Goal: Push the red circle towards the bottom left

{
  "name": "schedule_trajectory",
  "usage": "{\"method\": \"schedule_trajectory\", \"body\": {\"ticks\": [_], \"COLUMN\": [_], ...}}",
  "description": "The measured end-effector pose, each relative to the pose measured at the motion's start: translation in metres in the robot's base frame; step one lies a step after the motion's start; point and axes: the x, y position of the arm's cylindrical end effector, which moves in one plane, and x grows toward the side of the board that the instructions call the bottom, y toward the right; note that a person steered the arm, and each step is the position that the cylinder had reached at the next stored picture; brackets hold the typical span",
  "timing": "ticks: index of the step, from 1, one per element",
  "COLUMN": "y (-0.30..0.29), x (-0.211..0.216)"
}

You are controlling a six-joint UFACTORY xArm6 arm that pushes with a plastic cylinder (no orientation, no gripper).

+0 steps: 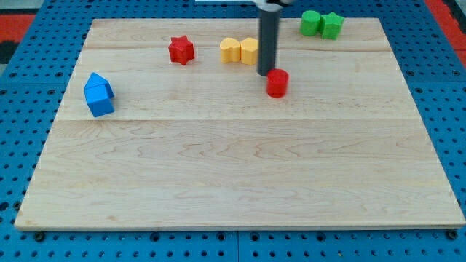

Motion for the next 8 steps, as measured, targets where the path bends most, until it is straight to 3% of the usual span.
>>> {"method": "schedule_trajectory", "body": {"ticks": [2, 3, 5, 7, 8], "y": [0.052, 0.055, -0.083, -0.221, -0.26], "x": [0.023, 0.066, 0.075, 0.125, 0.161]}}
